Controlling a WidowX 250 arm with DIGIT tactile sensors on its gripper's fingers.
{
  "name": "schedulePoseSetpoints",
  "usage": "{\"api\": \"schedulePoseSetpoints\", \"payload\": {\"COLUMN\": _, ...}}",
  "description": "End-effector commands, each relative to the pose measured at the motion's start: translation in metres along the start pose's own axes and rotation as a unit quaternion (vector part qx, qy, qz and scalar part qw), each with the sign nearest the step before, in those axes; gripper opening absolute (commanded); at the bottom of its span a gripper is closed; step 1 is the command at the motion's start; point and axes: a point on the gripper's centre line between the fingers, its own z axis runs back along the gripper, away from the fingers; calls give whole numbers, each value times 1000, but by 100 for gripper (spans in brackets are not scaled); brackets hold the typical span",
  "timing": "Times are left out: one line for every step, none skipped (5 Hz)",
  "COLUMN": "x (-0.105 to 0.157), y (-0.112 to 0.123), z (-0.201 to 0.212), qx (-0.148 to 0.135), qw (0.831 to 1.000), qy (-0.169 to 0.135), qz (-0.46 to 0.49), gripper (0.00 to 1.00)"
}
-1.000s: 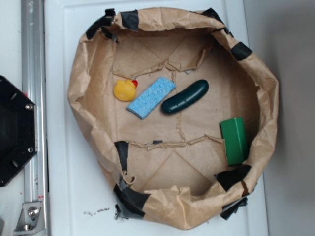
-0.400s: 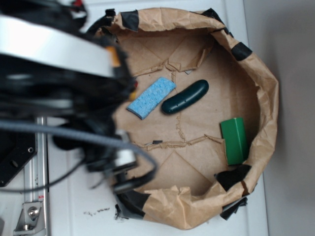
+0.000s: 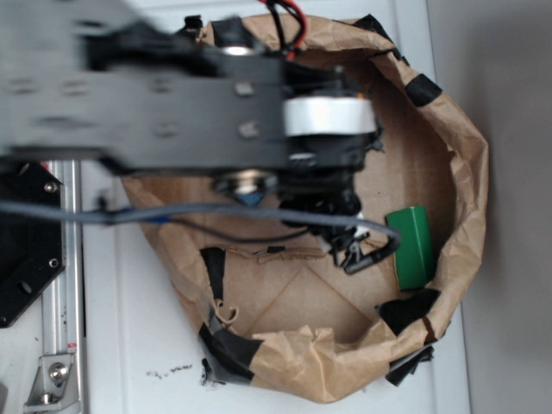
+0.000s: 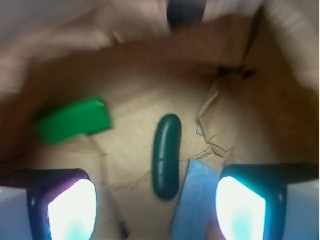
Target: Grab the plastic pickle.
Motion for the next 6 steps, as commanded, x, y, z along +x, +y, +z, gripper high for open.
{"api": "schedulePoseSetpoints", "payload": {"x": 30, "y": 6, "z": -45, "qx": -34, "qw": 997, "qy": 49, "qz": -47, "gripper": 100}}
{"api": "schedulePoseSetpoints", "payload": {"x": 29, "y": -1, "z": -42, "qx": -16, "qw": 997, "qy": 36, "qz": -65, "gripper": 0}}
{"api": "schedulePoseSetpoints", "payload": {"x": 27, "y": -1, "z": -41, "qx": -17, "qw": 997, "qy": 36, "qz": -61, "gripper": 0}}
{"api": "schedulePoseSetpoints", "payload": {"x": 26, "y": -3, "z": -37, "qx": -7, "qw": 997, "qy": 29, "qz": -67, "gripper": 0}}
{"api": "schedulePoseSetpoints", "payload": {"x": 15, "y": -6, "z": 16, "qx": -74, "qw": 980, "qy": -25, "qz": -184, "gripper": 0}}
{"api": "schedulePoseSetpoints", "payload": {"x": 15, "y": -5, "z": 67, "qx": -89, "qw": 947, "qy": -44, "qz": -305, "gripper": 0}}
